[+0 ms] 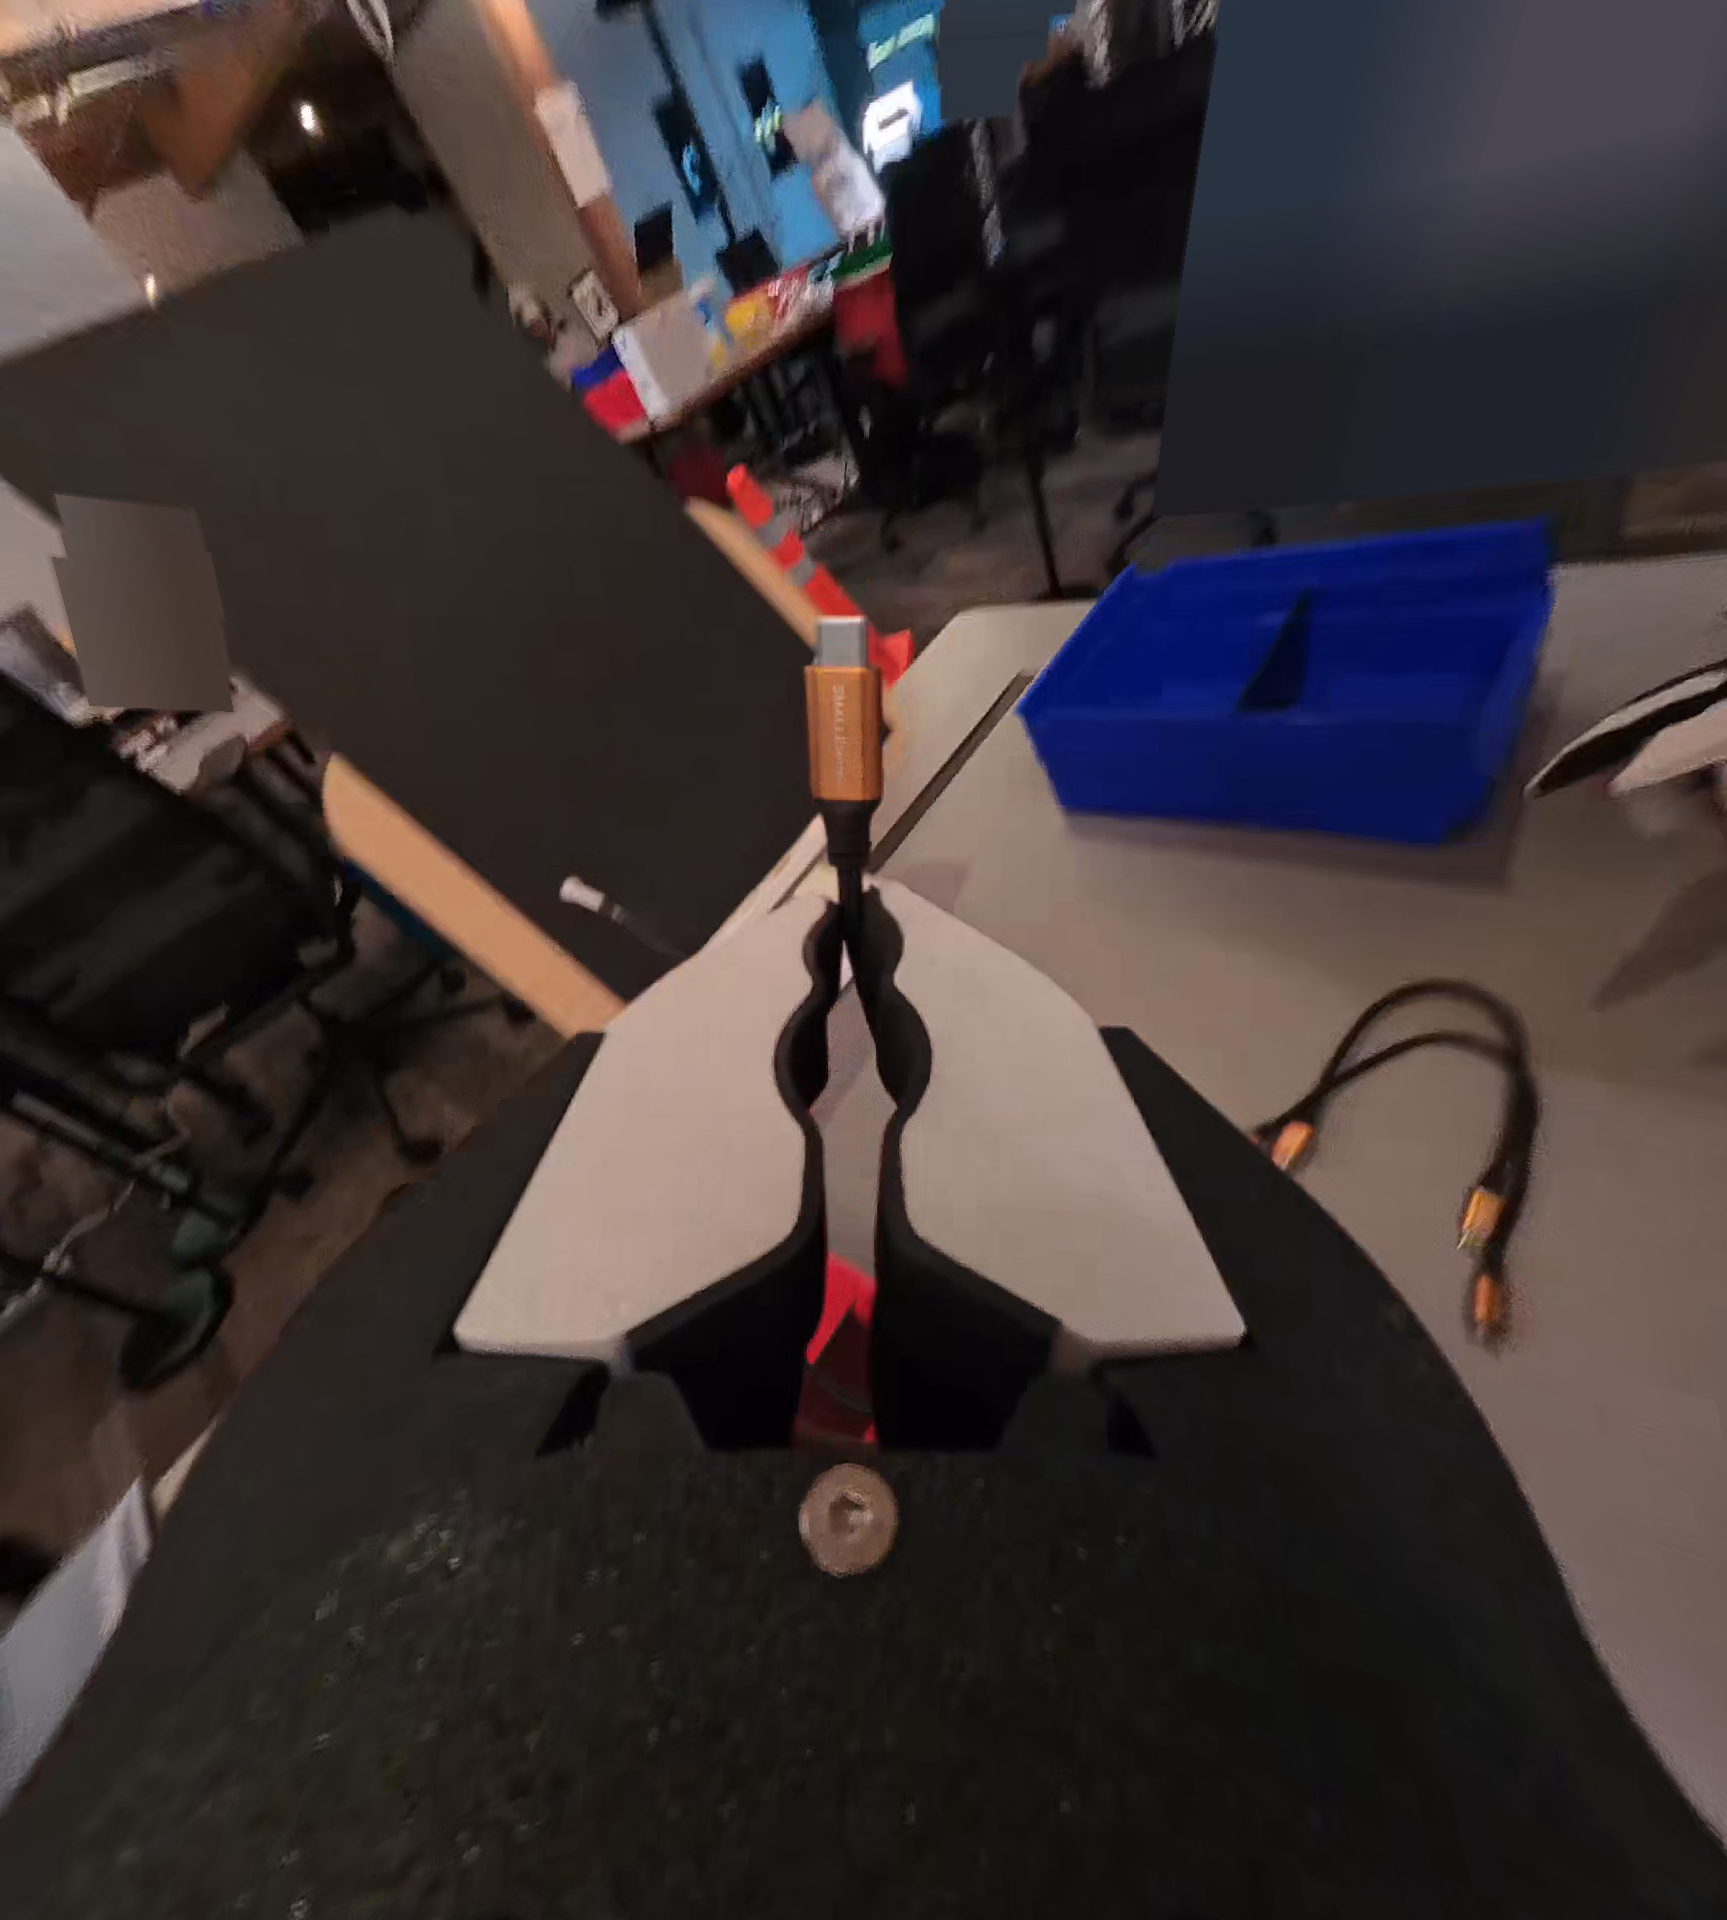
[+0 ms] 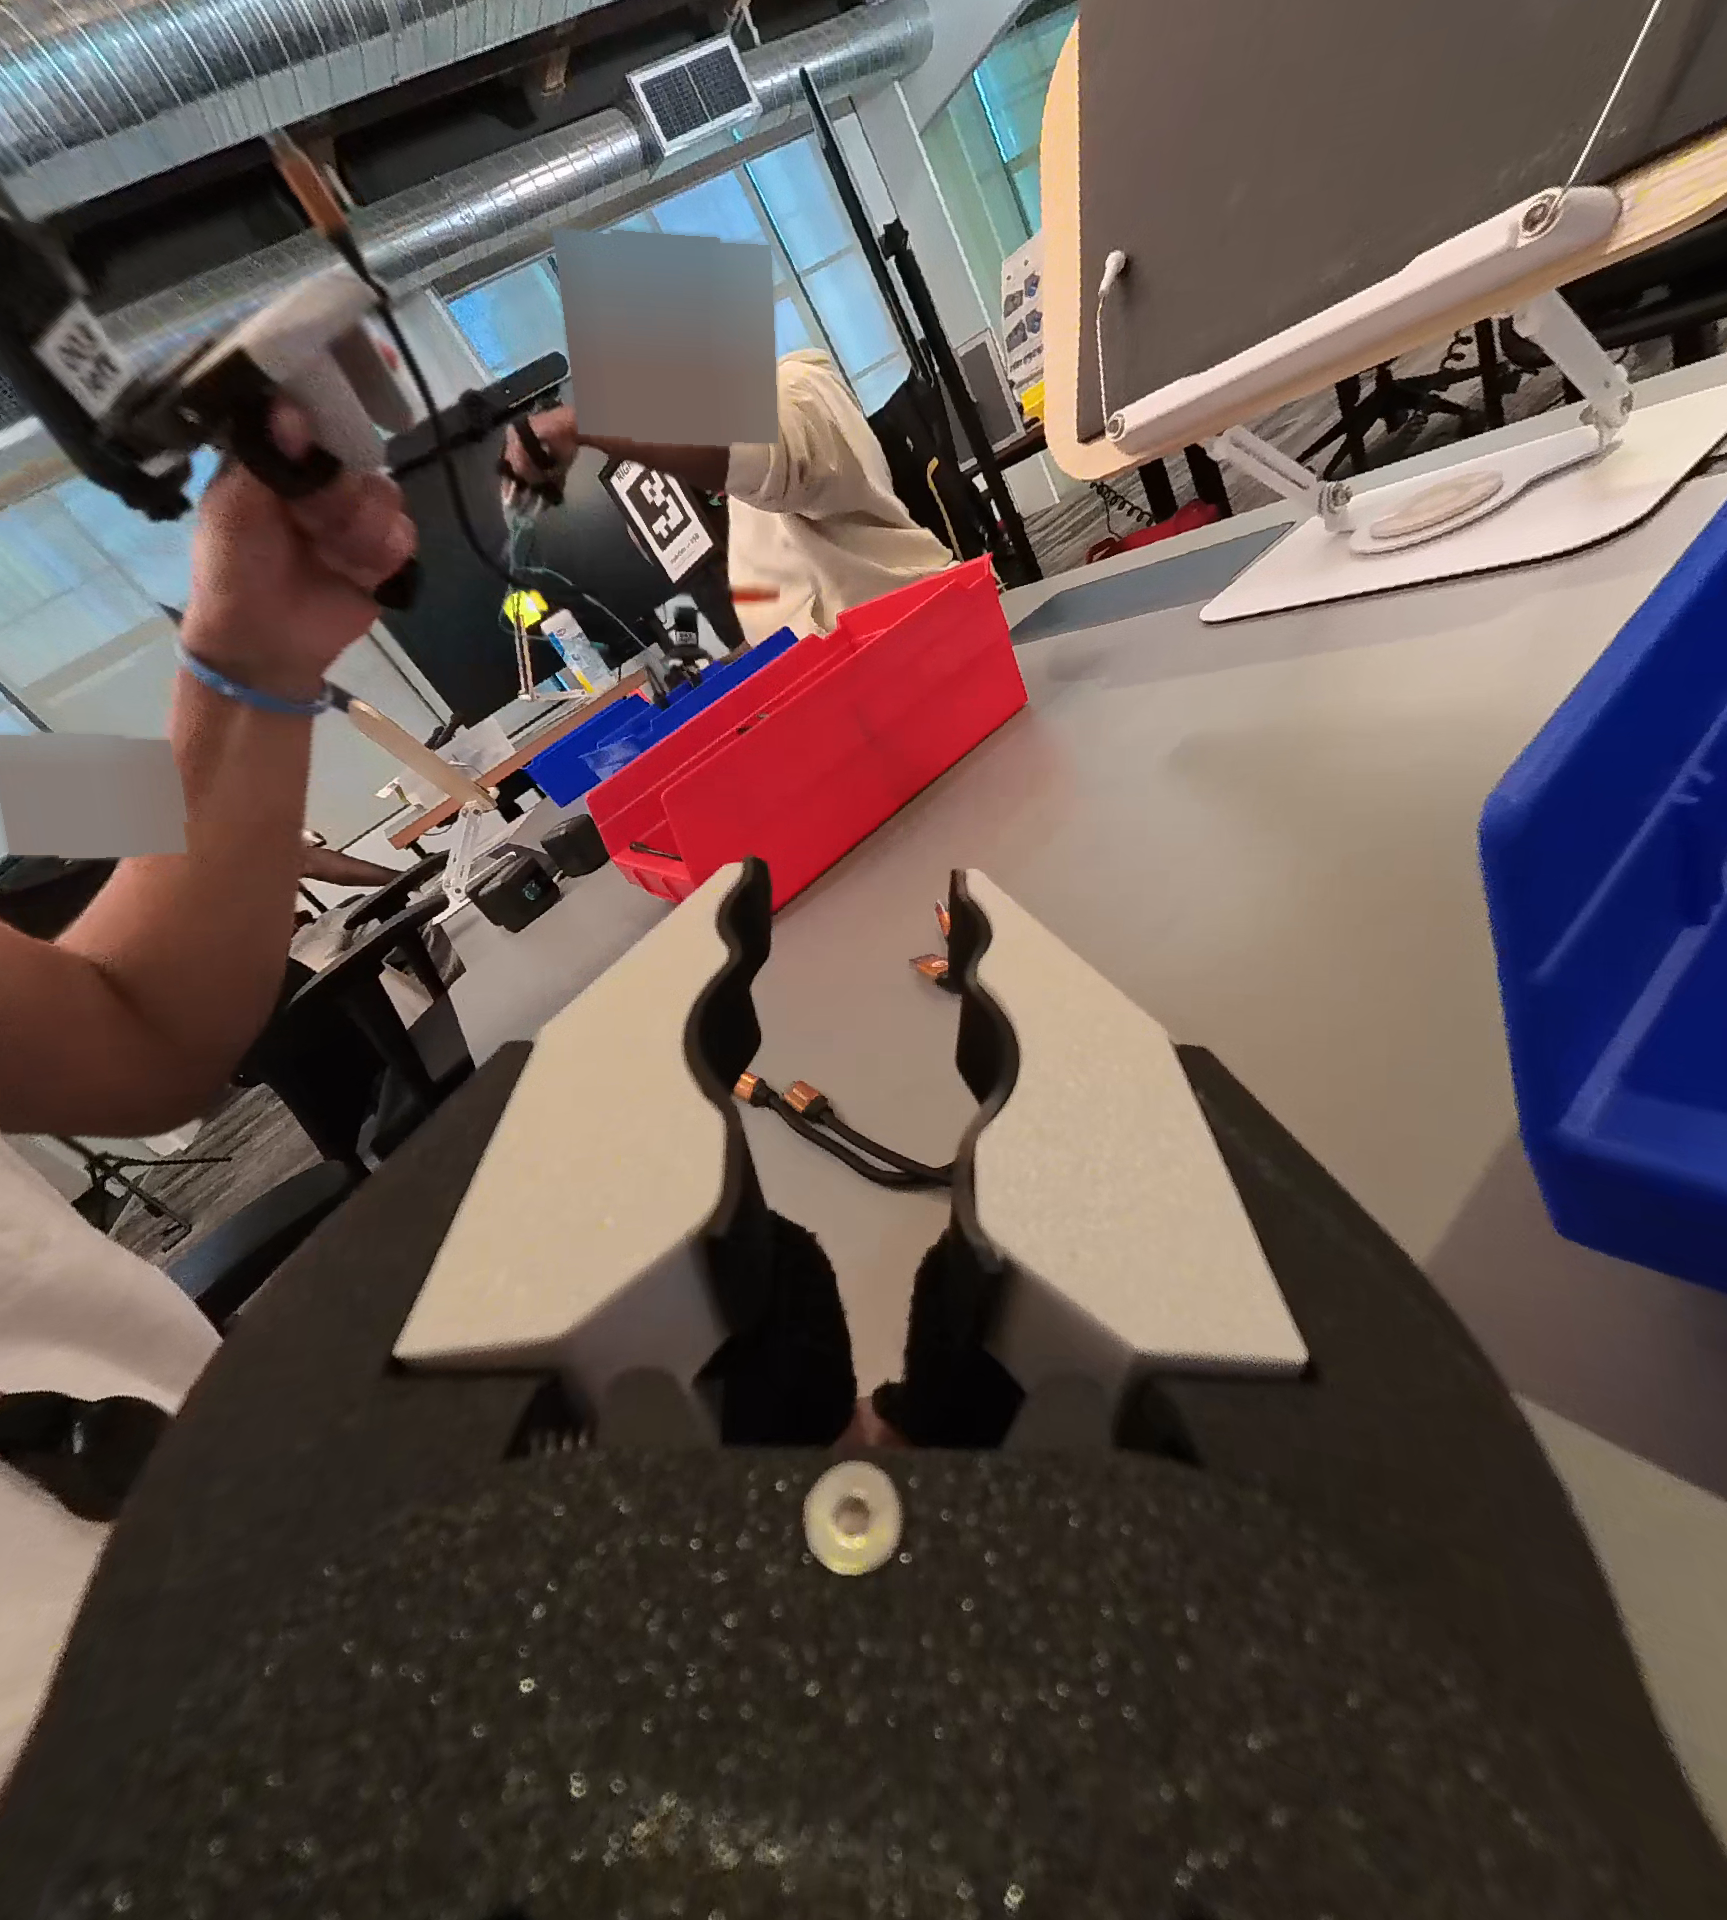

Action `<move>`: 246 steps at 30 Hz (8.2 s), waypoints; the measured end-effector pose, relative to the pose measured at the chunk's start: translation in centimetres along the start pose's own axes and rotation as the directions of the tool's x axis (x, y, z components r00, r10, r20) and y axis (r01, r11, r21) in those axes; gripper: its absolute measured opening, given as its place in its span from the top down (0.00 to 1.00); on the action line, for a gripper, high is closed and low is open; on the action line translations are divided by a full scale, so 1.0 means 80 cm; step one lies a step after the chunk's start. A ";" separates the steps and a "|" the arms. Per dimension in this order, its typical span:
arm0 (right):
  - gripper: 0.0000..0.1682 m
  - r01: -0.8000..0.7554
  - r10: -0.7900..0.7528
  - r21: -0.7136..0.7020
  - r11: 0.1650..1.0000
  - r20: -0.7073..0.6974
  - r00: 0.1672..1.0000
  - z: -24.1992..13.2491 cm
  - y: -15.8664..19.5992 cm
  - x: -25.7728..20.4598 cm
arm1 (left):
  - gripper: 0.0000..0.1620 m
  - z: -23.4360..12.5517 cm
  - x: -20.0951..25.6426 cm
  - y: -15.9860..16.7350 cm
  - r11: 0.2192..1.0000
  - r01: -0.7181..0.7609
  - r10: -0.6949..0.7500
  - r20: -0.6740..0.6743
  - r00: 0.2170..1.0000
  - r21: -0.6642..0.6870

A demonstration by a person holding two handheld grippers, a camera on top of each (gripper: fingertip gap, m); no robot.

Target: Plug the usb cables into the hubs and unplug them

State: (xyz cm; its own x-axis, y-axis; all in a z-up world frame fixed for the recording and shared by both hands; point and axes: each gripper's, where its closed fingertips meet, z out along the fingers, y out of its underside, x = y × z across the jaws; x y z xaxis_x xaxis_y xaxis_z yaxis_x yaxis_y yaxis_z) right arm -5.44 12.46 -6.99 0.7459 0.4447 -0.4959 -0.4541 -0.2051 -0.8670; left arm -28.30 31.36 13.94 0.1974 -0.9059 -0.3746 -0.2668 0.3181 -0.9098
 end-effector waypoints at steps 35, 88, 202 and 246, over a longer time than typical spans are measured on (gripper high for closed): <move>0.81 -0.008 0.008 -0.020 1.000 0.026 1.000 0.003 0.001 -0.002 | 0.73 0.054 -0.087 0.369 0.393 0.260 -0.474 0.048 0.879 -0.882; 0.96 0.505 -0.488 0.005 0.863 0.264 0.832 0.126 -0.012 -0.069 | 0.71 0.123 0.293 0.119 0.834 0.549 -0.506 -0.479 0.718 -0.059; 0.97 0.205 -0.263 -0.705 0.679 0.027 0.964 0.102 0.064 0.027 | 0.94 0.255 0.260 0.191 0.401 -0.894 0.894 0.129 0.430 0.200; 0.94 0.380 -0.422 -0.341 0.860 -0.057 0.905 0.137 0.023 0.023 | 0.94 0.257 0.233 0.176 0.740 -0.663 0.653 0.114 0.749 0.116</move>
State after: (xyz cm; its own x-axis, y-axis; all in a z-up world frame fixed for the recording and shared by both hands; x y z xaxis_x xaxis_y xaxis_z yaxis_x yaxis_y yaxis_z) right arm -10.23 22.44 -8.96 0.8943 0.4394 -0.0853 0.0593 -0.3052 -0.9504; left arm -8.99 24.68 -9.55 0.0814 -0.4389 -0.8948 -0.2192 0.8679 -0.4457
